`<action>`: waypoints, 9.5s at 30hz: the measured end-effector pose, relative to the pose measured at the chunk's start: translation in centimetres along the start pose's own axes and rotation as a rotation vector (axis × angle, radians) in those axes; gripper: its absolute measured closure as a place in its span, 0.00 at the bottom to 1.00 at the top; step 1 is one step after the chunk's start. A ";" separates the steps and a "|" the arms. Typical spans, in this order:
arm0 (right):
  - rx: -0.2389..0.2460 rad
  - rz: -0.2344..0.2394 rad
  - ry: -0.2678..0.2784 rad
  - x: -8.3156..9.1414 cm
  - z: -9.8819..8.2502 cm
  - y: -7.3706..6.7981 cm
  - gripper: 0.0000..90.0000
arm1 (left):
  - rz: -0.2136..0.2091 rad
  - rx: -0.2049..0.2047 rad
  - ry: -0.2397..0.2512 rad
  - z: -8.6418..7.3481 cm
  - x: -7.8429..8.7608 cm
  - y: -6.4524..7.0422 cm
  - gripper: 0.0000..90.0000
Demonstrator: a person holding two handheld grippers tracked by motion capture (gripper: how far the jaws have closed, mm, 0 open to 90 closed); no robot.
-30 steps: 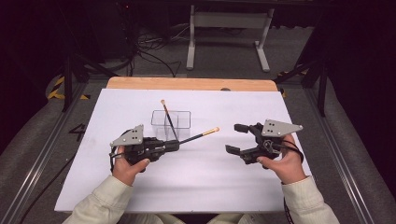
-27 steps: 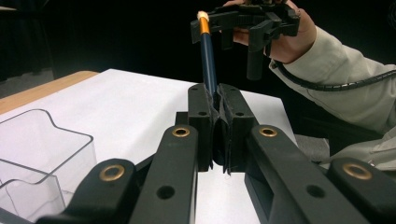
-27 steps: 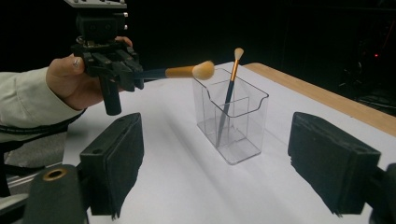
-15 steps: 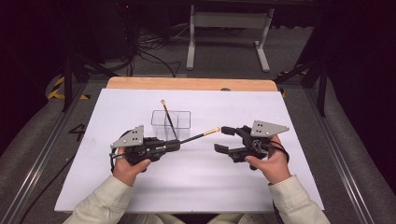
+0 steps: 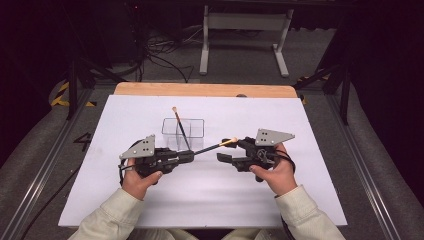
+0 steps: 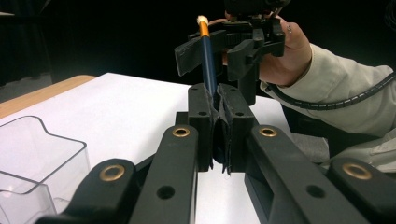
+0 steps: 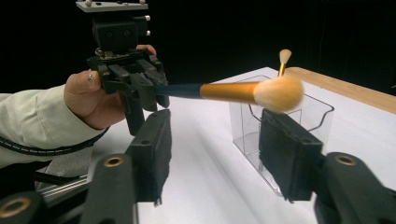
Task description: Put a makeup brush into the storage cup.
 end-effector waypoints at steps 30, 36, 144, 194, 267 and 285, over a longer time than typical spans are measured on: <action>-0.076 0.091 0.082 0.3 0.7 -0.3 0.85 | -0.007 -0.057 -0.125 -2.1 -1.5 0.1 0.94; -0.069 0.122 0.085 0.3 0.8 -0.7 0.89 | -0.014 -0.073 -0.141 -2.4 -1.8 0.2 0.94; 0.105 -0.096 -0.115 -4.0 10.4 3.7 0.93 | 0.260 0.063 -0.092 -2.6 3.2 -2.1 0.02; 0.109 -0.118 -0.316 -10.7 7.3 5.7 0.93 | 0.353 0.054 -0.097 -2.8 4.4 -2.8 0.00; 0.067 -0.097 -0.151 -8.9 7.2 4.9 0.29 | 0.357 0.067 -0.096 -2.9 4.9 -2.9 0.00; 0.097 -0.201 0.016 -0.4 8.7 5.0 0.22 | 0.387 0.070 -0.088 -2.6 6.0 -2.6 0.00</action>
Point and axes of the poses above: each handheld gripper's, and its own axes: x roughly backward along the jaws, z roughly out of its top, y roughly to its right, the point moved 8 cm from there along -x, roughly forward along the jaws, and after that the axes turned 3 degrees about -z, right-handed, at the moved point
